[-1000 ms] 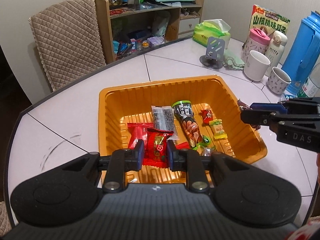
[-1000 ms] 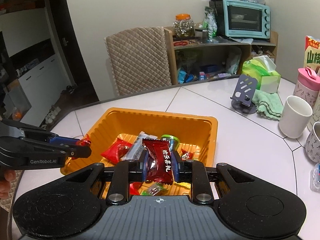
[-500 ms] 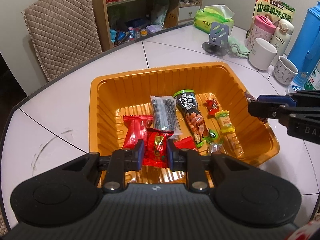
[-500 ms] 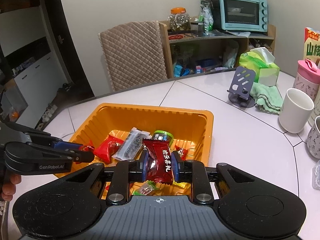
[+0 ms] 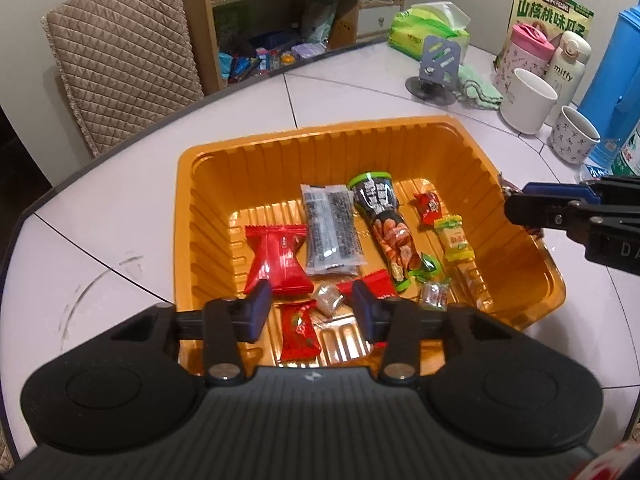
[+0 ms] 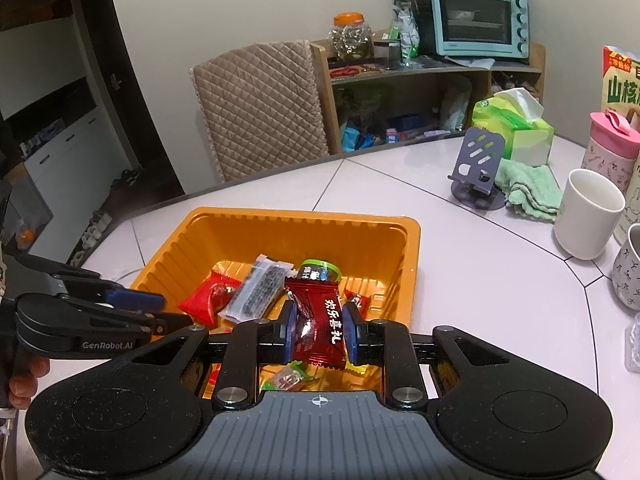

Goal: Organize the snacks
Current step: 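Open the left gripper, then the right, dropping both red candies into the tray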

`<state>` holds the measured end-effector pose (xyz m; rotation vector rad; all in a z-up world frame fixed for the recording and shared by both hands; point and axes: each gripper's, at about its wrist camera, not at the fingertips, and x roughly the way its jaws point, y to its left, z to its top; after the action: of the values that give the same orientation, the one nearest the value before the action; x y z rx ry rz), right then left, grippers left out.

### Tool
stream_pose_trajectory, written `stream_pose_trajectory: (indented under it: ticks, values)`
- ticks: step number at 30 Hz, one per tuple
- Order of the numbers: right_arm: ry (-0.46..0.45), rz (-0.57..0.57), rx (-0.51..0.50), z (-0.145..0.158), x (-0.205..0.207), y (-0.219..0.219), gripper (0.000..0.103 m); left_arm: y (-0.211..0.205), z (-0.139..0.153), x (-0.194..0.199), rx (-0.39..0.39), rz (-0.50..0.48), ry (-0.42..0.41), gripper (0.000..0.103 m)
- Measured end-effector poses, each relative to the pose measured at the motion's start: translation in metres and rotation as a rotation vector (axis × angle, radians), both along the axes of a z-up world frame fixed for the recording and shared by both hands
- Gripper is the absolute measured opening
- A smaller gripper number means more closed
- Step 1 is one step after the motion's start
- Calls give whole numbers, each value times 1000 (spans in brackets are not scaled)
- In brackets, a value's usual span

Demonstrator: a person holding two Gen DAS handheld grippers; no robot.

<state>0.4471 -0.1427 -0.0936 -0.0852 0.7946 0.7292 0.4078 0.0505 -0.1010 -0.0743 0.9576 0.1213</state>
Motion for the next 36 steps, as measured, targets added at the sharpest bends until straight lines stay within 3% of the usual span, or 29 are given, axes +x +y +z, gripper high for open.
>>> stream_pose_trajectory:
  ticks: [7, 12, 32, 36]
  values:
    - [5, -8, 11, 2, 1, -2, 25, 7, 8, -6, -1, 17, -14, 42]
    - [19, -3, 14, -1, 0, 1, 25, 12, 13, -8, -10, 40, -16, 52]
    - [78, 22, 63, -16, 11, 44, 25, 31, 21, -5, -14, 110, -18, 54]
    - [72, 7, 78, -15, 14, 48, 25, 34, 22, -4, -14, 122, -21, 62]
